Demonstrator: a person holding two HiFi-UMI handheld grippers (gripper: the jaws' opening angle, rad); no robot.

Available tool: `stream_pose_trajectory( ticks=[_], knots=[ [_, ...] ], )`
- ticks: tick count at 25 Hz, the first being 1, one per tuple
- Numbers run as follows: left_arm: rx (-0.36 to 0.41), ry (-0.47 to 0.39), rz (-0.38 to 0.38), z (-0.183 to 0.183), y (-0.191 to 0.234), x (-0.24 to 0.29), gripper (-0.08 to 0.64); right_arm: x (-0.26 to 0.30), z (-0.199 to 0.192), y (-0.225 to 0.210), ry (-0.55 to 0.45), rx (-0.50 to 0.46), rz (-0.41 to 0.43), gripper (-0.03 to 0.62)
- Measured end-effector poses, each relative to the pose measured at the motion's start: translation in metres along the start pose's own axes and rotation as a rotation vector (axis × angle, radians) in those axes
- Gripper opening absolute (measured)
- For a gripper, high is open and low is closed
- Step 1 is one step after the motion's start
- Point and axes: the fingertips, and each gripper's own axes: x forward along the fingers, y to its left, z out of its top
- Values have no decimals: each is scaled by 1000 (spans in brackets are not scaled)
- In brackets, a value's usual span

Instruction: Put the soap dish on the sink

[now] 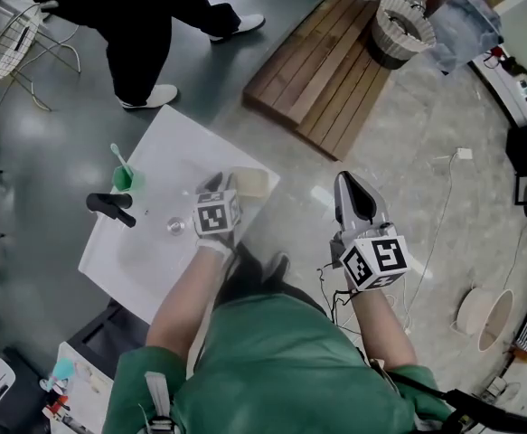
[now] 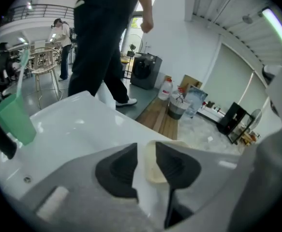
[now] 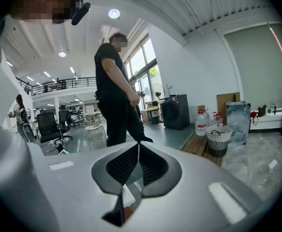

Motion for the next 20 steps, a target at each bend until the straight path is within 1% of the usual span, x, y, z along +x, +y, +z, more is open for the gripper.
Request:
stream_pose_trajectory(
  ticks=[2,5,10,13,15,20],
  knots=[
    [6,-49,8,15,-2,-13,118,-1,5,1,-11,-1,7,9],
    [23,-126,-1,41,-11,-38,117,-4,14,4,-30,-4,19,9],
    [65,-278,-9,87,-27,-92,110,-11,33,14,-76,-16,45,9],
    [64,-349,-16,109,-33,-125,107,-16,46,19,-109,-28,55,9],
    [62,-397,-19,125,-38,-148,106,-19,57,20,-132,-38,57,9],
    [82,-550,-12,165,-59,-212,91,-27,92,19,-203,-75,59,9]
  ],
)
